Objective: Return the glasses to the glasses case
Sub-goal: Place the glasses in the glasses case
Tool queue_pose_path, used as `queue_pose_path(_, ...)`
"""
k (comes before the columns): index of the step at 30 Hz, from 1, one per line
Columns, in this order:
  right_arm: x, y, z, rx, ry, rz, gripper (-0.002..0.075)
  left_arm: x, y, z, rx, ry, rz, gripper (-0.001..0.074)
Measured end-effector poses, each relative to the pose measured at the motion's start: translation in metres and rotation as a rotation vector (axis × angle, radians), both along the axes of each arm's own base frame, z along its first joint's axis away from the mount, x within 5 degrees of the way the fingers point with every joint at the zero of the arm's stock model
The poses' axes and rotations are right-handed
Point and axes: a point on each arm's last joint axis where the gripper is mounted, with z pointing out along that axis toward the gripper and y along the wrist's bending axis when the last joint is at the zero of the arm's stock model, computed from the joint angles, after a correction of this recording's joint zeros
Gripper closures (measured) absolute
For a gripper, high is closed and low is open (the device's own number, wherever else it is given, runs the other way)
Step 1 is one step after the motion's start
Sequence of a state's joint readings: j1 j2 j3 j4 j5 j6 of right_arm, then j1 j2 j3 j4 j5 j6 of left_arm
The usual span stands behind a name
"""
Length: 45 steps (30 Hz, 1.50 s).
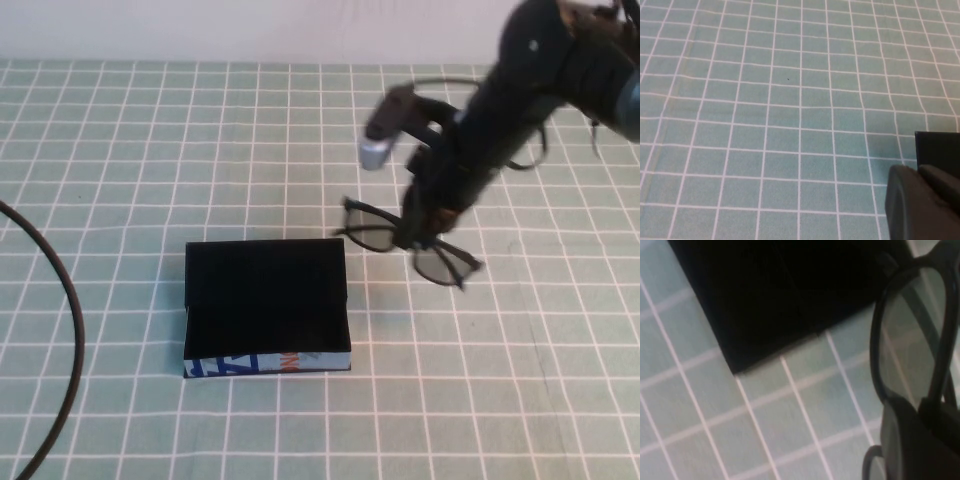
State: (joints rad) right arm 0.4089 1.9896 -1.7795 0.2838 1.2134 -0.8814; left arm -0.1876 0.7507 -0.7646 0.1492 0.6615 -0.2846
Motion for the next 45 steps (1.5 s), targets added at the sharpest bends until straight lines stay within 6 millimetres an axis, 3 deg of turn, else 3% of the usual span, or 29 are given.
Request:
queue_pose_path(4,-0.013,0.035,0.021,0.033,-0.064,0.089,0.0706,0.0,0.0,0.0,0.0,0.0,0.0,0.0736)
queue_pose_path(8,-0.031,0.077,0.028,0.056,-0.095,0.197,0.0706,0.0,0.0,0.0,0.0,0.0,0.0,0.0736)
queue_pose_path(12,-0.042,0.11,0.017,0.045,-0.096,0.275,0.0706,0.0,0.0,0.0,0.0,0.0,0.0,0.0736)
queue_pose_path(16,-0.046,0.13,-0.004,0.027,-0.07,0.327,0.0706,0.0,0.0,0.0,0.0,0.0,0.0,0.0736)
queue_pose_path(23,-0.043,0.139,-0.037,-0.015,-0.012,0.345,0.0706,0.0,0.0,-0.001,0.002,0.009,0.001,0.0736)
queue_pose_path(27,-0.043,0.14,-0.039,-0.016,-0.01,0.345,0.069,0.0,0.0,-0.001,0.002,0.01,0.002,0.0736)
queue_pose_path(34,-0.043,0.14,-0.039,-0.016,-0.011,0.345,0.0533,-0.001,0.0,-0.001,0.002,0.013,0.002,0.0736)
queue_pose_path(38,-0.042,0.14,-0.038,-0.016,-0.012,0.345,0.0504,-0.003,0.0,-0.005,0.007,0.06,0.001,0.0736)
queue_pose_path(42,-0.041,0.139,-0.027,-0.009,-0.045,0.337,0.053,-0.002,-0.004,-0.011,0.085,0.126,-0.097,0.0736)
queue_pose_path(45,-0.04,0.138,0.001,0.036,-0.091,0.283,0.0641,0.001,-0.014,-0.019,0.115,0.187,-0.243,0.0736)
